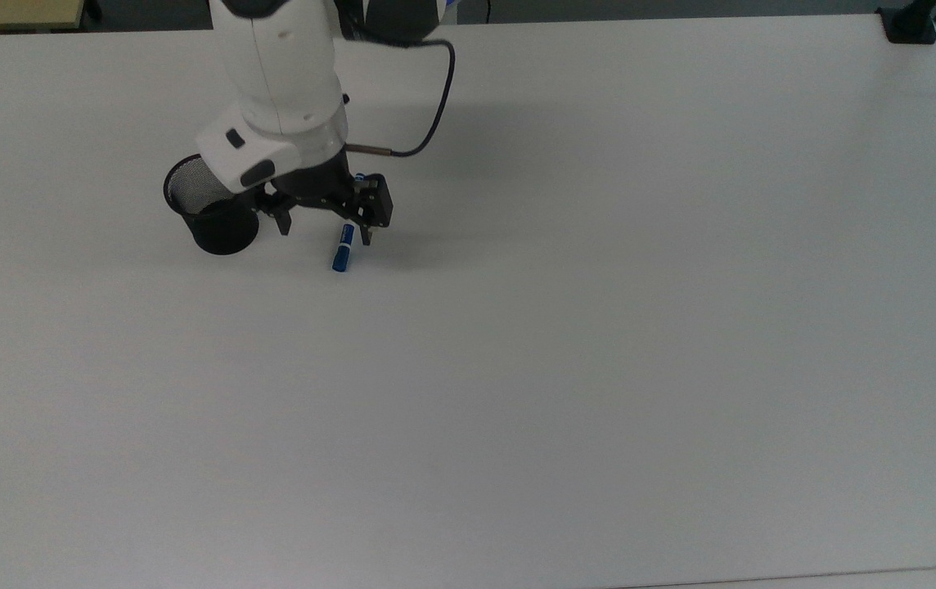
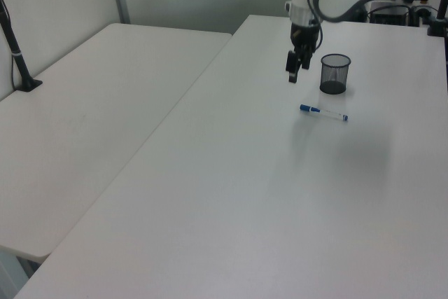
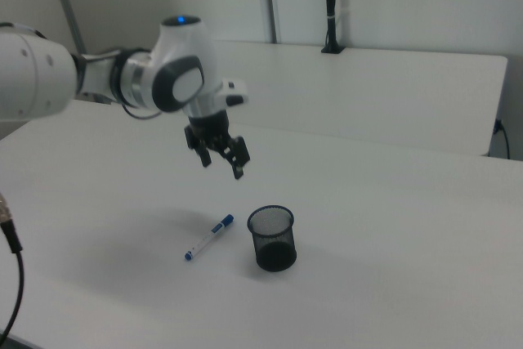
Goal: Remove the marker
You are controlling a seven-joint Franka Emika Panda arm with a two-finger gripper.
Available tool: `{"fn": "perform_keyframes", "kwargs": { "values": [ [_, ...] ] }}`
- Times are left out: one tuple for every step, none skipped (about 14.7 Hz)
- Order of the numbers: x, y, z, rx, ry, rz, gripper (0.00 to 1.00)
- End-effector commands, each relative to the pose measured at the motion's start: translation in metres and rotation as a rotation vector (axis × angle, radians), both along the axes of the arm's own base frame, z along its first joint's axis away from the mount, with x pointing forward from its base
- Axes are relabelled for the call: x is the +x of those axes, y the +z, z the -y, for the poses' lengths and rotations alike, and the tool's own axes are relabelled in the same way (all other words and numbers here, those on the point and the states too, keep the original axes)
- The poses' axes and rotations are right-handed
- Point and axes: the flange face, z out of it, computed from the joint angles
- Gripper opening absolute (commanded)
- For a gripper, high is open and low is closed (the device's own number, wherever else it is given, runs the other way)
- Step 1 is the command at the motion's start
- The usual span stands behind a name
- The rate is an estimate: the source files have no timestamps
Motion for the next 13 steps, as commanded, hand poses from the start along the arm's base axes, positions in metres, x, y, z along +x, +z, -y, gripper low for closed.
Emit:
{"fn": "perform_keyframes", "kwargs": {
  "values": [
    [-0.033,0.1,0.002,-0.024,-0.045,-0.019,1.0],
    [-0.037,0.12,0.001,-0.02,-0.059,-0.002,1.0],
    [-0.044,0.138,0.0,-0.017,-0.061,0.001,1.0],
    [-0.058,0.156,-0.006,-0.021,-0.052,-0.011,1.0],
    [-0.072,0.173,-0.008,-0.023,-0.054,-0.025,1.0],
    [-0.085,0.185,-0.011,-0.02,-0.057,-0.05,1.0],
    [-0.092,0.195,-0.015,-0.02,-0.055,-0.05,1.0],
    [-0.096,0.199,-0.017,-0.016,-0.05,-0.054,1.0],
    [-0.1,0.203,-0.006,-0.007,-0.072,-0.056,1.0],
    [-0.103,0.208,0.003,0.013,-0.08,-0.046,1.0],
    [-0.104,0.208,0.006,0.027,-0.078,-0.046,1.0],
    [-0.101,0.206,0.006,0.024,-0.042,-0.04,1.0],
    [-0.097,0.206,0.006,0.009,-0.003,-0.017,1.0]
  ]
}}
